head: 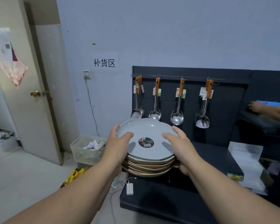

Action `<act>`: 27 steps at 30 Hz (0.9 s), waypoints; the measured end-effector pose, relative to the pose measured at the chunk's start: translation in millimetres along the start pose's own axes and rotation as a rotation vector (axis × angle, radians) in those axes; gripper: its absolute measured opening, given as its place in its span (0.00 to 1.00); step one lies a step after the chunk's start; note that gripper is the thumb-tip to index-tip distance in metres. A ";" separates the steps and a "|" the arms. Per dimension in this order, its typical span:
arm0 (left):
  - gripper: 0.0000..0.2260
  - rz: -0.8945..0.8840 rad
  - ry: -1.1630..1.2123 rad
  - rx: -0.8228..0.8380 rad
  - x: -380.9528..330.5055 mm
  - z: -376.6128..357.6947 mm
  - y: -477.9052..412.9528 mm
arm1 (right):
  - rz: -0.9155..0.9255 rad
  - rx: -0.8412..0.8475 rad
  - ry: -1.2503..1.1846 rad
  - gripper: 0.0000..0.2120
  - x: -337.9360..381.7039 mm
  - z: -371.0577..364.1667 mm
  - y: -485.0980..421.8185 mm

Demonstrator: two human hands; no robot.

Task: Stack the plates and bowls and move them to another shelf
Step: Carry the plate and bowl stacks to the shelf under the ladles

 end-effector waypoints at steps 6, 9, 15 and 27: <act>0.29 -0.012 -0.011 0.062 26.1 0.8 -77.2 | -0.004 -0.052 -0.034 0.29 11.7 -26.9 -60.5; 0.27 -0.024 0.003 0.097 34.8 7.1 -125.8 | 0.002 -0.095 -0.062 0.29 22.1 -50.8 -94.1; 0.25 -0.005 0.028 0.177 47.6 19.1 -223.5 | 0.012 -0.163 -0.110 0.29 44.9 -100.2 -154.7; 0.25 0.018 0.039 0.299 107.7 -14.5 -300.5 | -0.011 -0.323 -0.109 0.28 31.3 -97.6 -233.4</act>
Point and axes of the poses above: each hand's wrist, its own y-axis away from the middle knuckle, its own z-axis out of the back of the hand, x = y × z, the point moved 6 cm from there along -y, towards the middle knuckle, and after that the axes turned 14 degrees about -z, right-handed, at the moved point
